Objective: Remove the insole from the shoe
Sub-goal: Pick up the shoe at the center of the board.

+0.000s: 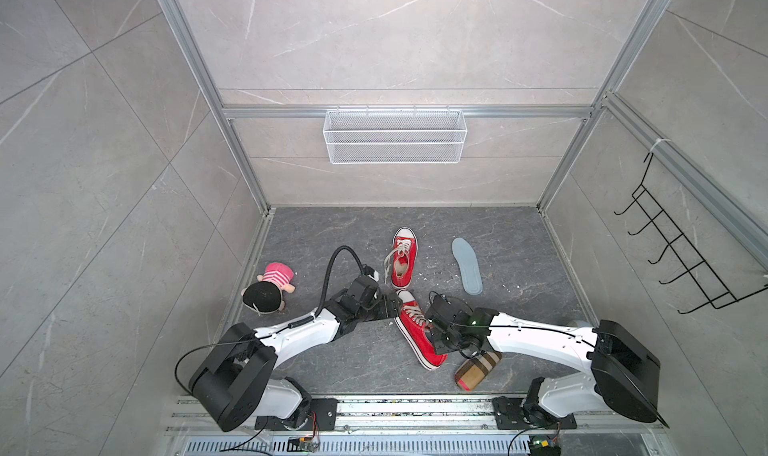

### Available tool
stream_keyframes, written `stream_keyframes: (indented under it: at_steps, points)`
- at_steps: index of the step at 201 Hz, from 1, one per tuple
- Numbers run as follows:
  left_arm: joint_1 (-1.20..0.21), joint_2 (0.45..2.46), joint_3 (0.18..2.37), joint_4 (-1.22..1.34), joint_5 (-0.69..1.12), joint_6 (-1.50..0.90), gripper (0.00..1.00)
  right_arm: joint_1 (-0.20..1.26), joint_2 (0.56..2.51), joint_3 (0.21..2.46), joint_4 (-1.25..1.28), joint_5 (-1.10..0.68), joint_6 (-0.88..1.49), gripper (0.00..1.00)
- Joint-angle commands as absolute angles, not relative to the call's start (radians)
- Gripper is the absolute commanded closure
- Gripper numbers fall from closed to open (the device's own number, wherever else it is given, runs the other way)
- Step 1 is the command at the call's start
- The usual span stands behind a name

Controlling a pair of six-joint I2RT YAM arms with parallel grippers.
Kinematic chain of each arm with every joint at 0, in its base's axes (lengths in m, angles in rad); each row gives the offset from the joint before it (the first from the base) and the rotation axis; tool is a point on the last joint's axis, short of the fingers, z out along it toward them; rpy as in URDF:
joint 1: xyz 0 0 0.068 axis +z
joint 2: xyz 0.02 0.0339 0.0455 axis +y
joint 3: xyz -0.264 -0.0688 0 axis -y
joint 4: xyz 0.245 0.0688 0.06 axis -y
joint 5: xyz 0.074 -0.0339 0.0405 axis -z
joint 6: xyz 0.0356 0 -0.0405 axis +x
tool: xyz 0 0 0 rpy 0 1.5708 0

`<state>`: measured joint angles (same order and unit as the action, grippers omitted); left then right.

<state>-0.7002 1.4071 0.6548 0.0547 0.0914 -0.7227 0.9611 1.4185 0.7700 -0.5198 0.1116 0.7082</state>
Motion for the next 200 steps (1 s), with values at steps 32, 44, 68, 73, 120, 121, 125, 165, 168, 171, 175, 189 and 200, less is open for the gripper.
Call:
stream_keyframes:
  at_steps: [32,44,68,73,120,121,125,165,168,171,175,189,200]
  points:
    - [-0.681,1.545,0.757,0.168,0.187,-0.758,0.03,0.953,1.407,0.734,-0.572,0.097,0.704,1.0]
    - [-0.678,1.575,0.761,0.191,0.182,-0.784,0.05,0.95,1.408,0.732,-0.565,0.088,0.7,1.0]
    - [-0.664,1.622,0.75,0.273,0.184,-0.819,0.12,0.95,1.407,0.729,-0.551,0.073,0.691,1.0]
    - [-0.662,1.633,0.748,0.295,0.19,-0.822,0.15,0.95,1.405,0.727,-0.542,0.067,0.687,1.0]
    - [-0.652,1.701,0.748,0.452,0.277,-0.83,0.52,0.951,1.39,0.724,-0.513,0.051,0.67,1.0]
    - [-0.652,1.701,0.747,0.454,0.278,-0.829,0.54,0.95,1.389,0.724,-0.512,0.051,0.669,0.99]
    - [-0.653,1.7,0.744,0.459,0.282,-0.826,0.59,0.95,1.382,0.722,-0.507,0.051,0.668,0.98]
    - [-0.655,1.602,0.707,0.471,0.29,-0.724,0.94,0.943,1.226,0.726,-0.559,0.069,0.633,0.71]
    - [-0.656,1.59,0.703,0.472,0.29,-0.712,0.95,0.943,1.211,0.729,-0.575,0.075,0.631,0.69]
    - [-0.657,1.578,0.699,0.473,0.29,-0.699,0.96,0.943,1.195,0.731,-0.591,0.08,0.628,0.67]
    - [-0.657,1.563,0.692,0.474,0.288,-0.685,0.98,0.942,1.175,0.735,-0.613,0.086,0.622,0.65]
    - [-0.66,1.507,0.671,0.48,0.289,-0.618,1.0,0.943,1.098,0.748,-0.687,0.088,0.603,0.6]
    - [-0.663,1.464,0.653,0.496,0.292,-0.565,1.0,0.943,1.036,0.753,-0.736,0.079,0.592,0.59]
